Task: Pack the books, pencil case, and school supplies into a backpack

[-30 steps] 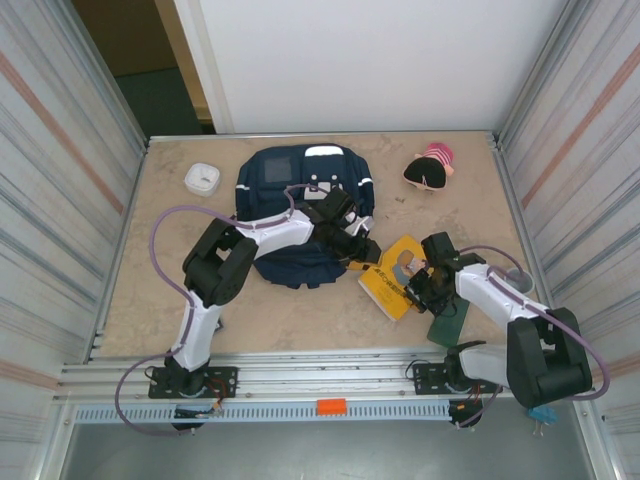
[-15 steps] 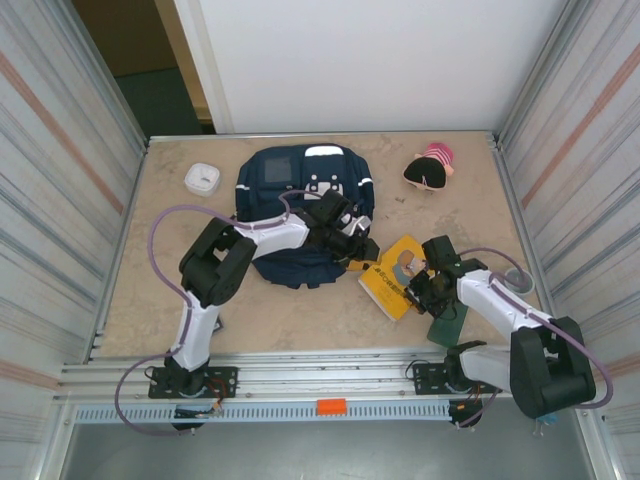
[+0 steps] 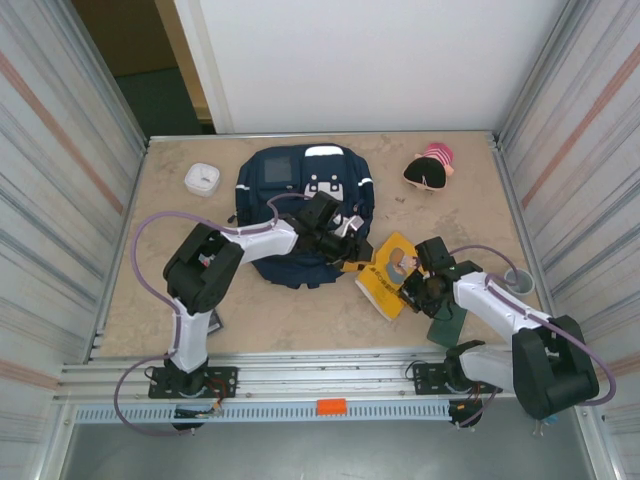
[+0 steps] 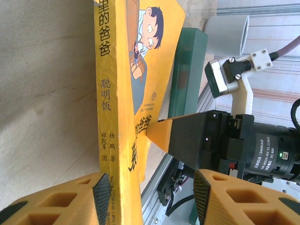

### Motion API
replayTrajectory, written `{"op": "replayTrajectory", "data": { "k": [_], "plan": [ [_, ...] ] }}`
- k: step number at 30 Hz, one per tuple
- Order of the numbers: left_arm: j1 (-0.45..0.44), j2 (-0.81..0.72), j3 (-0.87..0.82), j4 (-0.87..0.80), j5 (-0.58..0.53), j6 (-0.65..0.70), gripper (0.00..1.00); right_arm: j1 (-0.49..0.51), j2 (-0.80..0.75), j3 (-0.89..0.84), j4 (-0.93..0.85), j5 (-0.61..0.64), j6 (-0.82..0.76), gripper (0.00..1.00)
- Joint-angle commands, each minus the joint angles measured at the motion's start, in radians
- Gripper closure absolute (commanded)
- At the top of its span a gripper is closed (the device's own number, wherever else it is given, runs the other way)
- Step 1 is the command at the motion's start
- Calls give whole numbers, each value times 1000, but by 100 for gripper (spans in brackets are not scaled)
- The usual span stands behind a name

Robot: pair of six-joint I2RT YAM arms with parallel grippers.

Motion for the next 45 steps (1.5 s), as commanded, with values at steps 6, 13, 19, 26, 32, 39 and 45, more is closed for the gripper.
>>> {"op": "replayTrajectory", "data": {
  "k": [6, 13, 19, 26, 32, 39, 45],
  "plan": [
    [-43, -38, -13, -72, 64, 44, 48, 56, 47, -41, 283, -110, 54, 88],
    [-34, -90, -63, 42, 105, -72, 47, 67, 55, -52, 370, -160, 62, 87],
    [-1, -145, -113, -30, 38, -26, 46, 125, 107, -12, 403, -144, 101, 88],
    [7, -93, -84, -219, -51, 131, 47, 136, 172, 2, 444, -144, 111, 89],
    [7, -75, -102, -220, -93, 149, 47, 139, 163, 4, 445, -138, 117, 89],
    [9, -64, -159, -103, -99, 53, 45, 152, 175, 14, 422, -116, 134, 89],
    [7, -95, -107, -352, -341, 240, 41, 153, 178, 1, 385, -99, 131, 89]
  ]
}}
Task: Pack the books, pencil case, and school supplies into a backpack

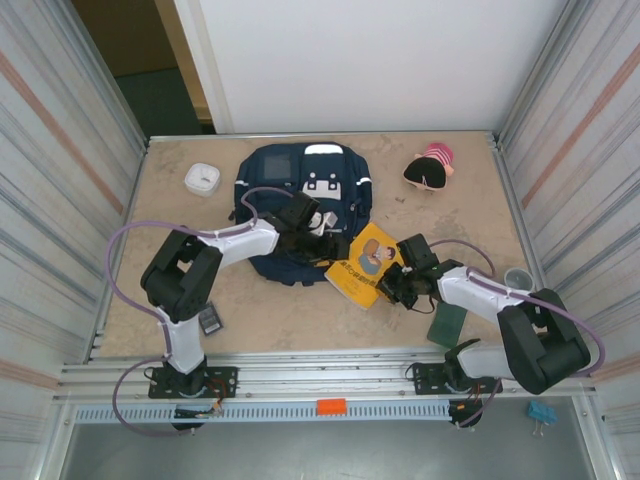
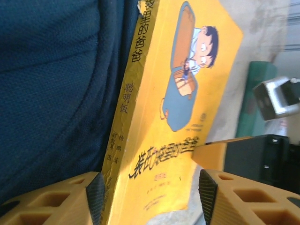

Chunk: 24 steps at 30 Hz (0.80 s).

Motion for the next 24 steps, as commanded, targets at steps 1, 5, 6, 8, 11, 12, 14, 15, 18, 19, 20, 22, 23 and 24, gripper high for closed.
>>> {"op": "replayTrajectory", "data": {
  "k": [1, 5, 6, 8, 11, 12, 14, 15, 18, 19, 20, 22, 23, 24],
  "plan": [
    [-59, 23, -10, -212, -66, 99, 41, 31, 46, -6, 88, -9, 25, 89],
    [-66, 31, -19, -242, -123, 133, 40, 31, 44, -11, 83, -7, 25, 89],
    [-69, 41, -20, -242, -125, 136, 40, 31, 42, -12, 83, -5, 25, 89],
    [-80, 61, -18, -242, -131, 141, 40, 31, 39, -11, 81, -5, 25, 89],
    [-99, 93, -12, -234, -107, 146, 41, 32, 37, -13, 87, -9, 26, 89],
    [-104, 103, -11, -219, -68, 139, 42, 32, 36, -12, 91, -11, 25, 89],
    [-105, 106, -23, -157, 15, 107, 45, 32, 37, -16, 115, -21, 25, 89],
    [-107, 98, -35, -111, 61, 84, 46, 32, 38, -16, 126, -27, 26, 89],
    [-109, 59, -47, -12, 173, 13, 47, 31, 37, -24, 144, -37, 31, 90],
    [-108, 40, -46, 17, 217, -12, 47, 29, 32, -32, 154, -42, 38, 90],
    [-109, 21, -50, 49, 256, -35, 46, 23, 26, -41, 174, -52, 49, 91],
    [-110, -28, -71, 130, 315, -96, 46, 11, 1, -62, 218, -72, 69, 90],
    [-109, -52, -85, 167, 332, -122, 46, 6, -12, -66, 223, -79, 68, 90],
    [-109, -69, -96, 191, 351, -140, 46, 0, -19, -65, 216, -82, 63, 90]
  ]
}}
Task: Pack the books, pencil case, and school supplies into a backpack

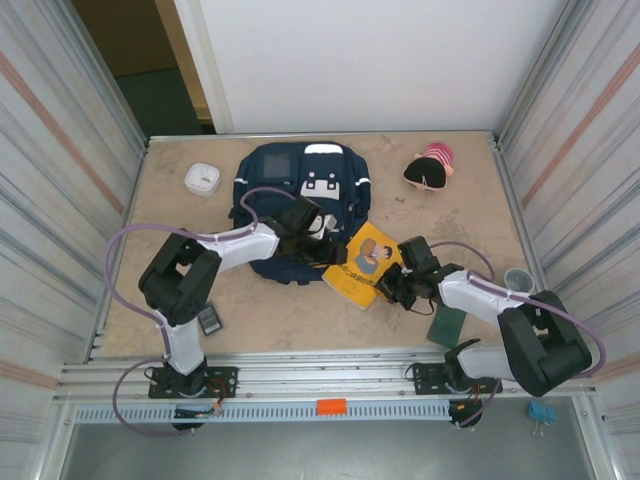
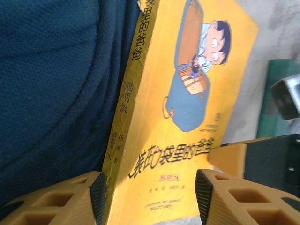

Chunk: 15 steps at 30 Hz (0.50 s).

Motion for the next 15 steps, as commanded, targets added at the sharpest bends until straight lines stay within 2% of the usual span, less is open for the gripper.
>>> {"op": "replayTrajectory", "data": {
  "k": [1, 8, 15],
  "plan": [
    [-89, -45, -44, 145, 402, -136, 46, -1, -3, -21, 128, -62, 31, 90],
    [-89, -39, -95, 251, 465, -182, 45, -34, -60, -72, 133, -73, 37, 89],
    [-90, 31, -88, 161, 332, -127, 45, -50, -96, -94, 124, -72, 37, 88]
  ]
}}
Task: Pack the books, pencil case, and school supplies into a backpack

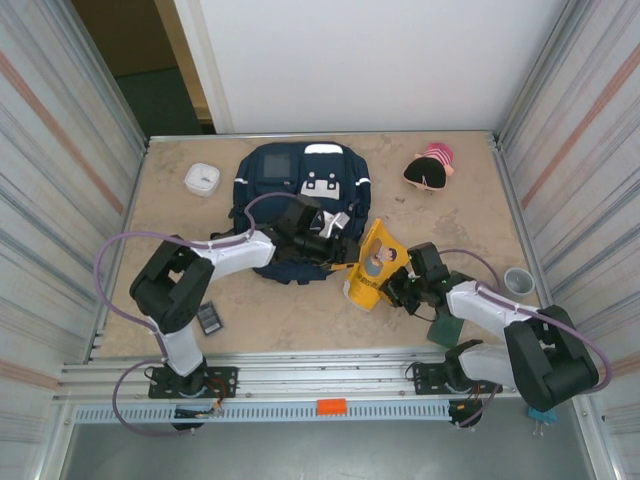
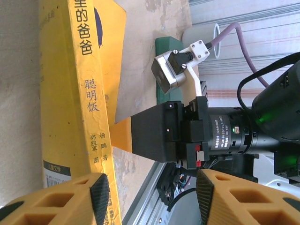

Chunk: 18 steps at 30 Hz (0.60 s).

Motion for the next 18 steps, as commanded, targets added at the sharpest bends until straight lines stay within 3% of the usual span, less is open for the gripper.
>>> {"op": "replayTrajectory", "data": {
  "k": [1, 12, 18],
  "plan": [
    [-67, 97, -14, -114, 28, 11, 45, -1, -13, -8, 65, -29, 17, 88],
    [-81, 186, 48, -249, -105, 97, 45, -2, -5, 37, -32, -4, -19, 86],
    [-80, 191, 45, -320, -170, 127, 45, -16, -32, 37, -20, -20, -17, 55]
  ]
}}
